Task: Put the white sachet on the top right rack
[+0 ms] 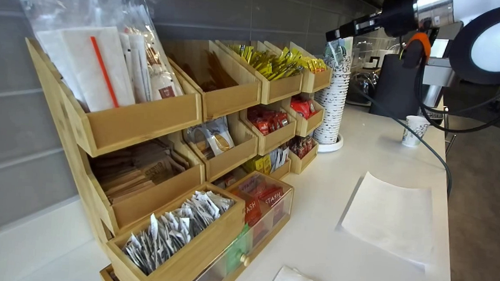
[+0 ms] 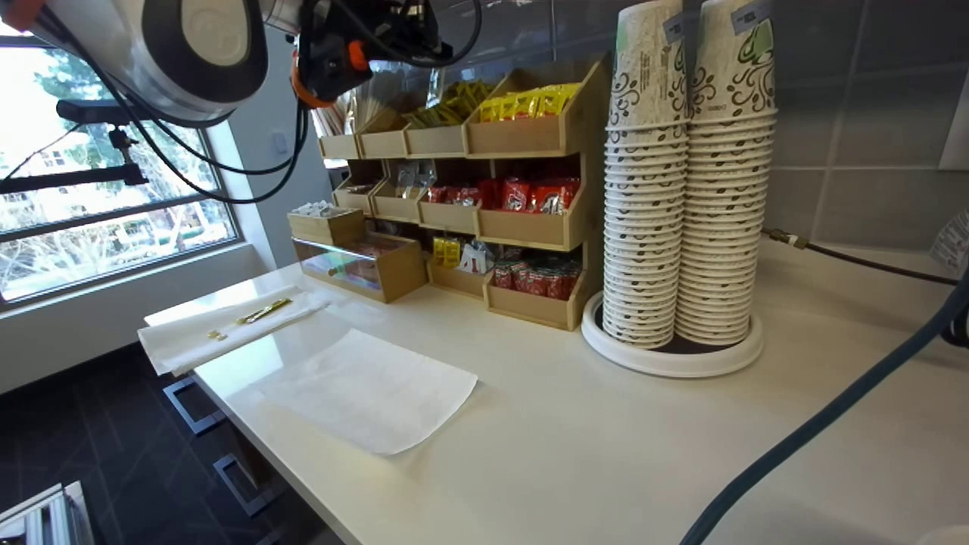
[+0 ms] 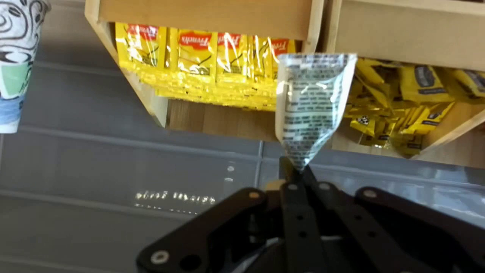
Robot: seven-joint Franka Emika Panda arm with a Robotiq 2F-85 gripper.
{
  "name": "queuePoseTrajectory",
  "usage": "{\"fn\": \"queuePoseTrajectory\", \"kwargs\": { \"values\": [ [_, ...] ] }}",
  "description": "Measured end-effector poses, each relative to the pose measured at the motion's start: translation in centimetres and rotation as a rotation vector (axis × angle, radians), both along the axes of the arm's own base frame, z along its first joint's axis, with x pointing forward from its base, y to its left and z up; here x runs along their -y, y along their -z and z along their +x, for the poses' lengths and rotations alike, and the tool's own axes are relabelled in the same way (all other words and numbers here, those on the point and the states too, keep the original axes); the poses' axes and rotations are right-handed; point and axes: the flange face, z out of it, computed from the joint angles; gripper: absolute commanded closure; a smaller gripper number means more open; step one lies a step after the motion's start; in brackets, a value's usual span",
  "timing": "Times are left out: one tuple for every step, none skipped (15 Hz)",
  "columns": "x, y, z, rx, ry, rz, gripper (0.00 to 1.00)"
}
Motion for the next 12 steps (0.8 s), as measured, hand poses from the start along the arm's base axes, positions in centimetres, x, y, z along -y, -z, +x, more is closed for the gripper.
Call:
{"fn": "queuePoseTrajectory", "kwargs": {
  "values": [
    [0.0,-0.1,0.0,0.02,-0.009,-0.004,1.0],
    [0.0,0.0,0.0,0.039,-0.019,-0.01,1.0],
    [0.0,0.1,0.1,0.054,-0.029,-0.016,1.0],
    [0.0,0.3,0.2,0.068,-0.038,-0.024,1.0],
    [0.1,0.5,0.4,0.08,-0.044,-0.03,1.0],
    [0.2,0.7,0.7,0.091,-0.05,-0.036,1.0],
    [0.4,0.9,1.0,0.1,-0.054,-0.042,1.0],
    [0.7,1.1,1.3,0.11,-0.055,-0.046,1.0],
    [1.0,1.3,1.7,0.117,-0.055,-0.051,1.0],
    [1.3,1.5,2.1,0.122,-0.053,-0.053,1.0],
    [1.6,1.7,2.5,0.123,-0.049,-0.058,1.0],
    [1.9,1.9,3.0,0.125,-0.044,-0.06,1.0]
  ]
}}
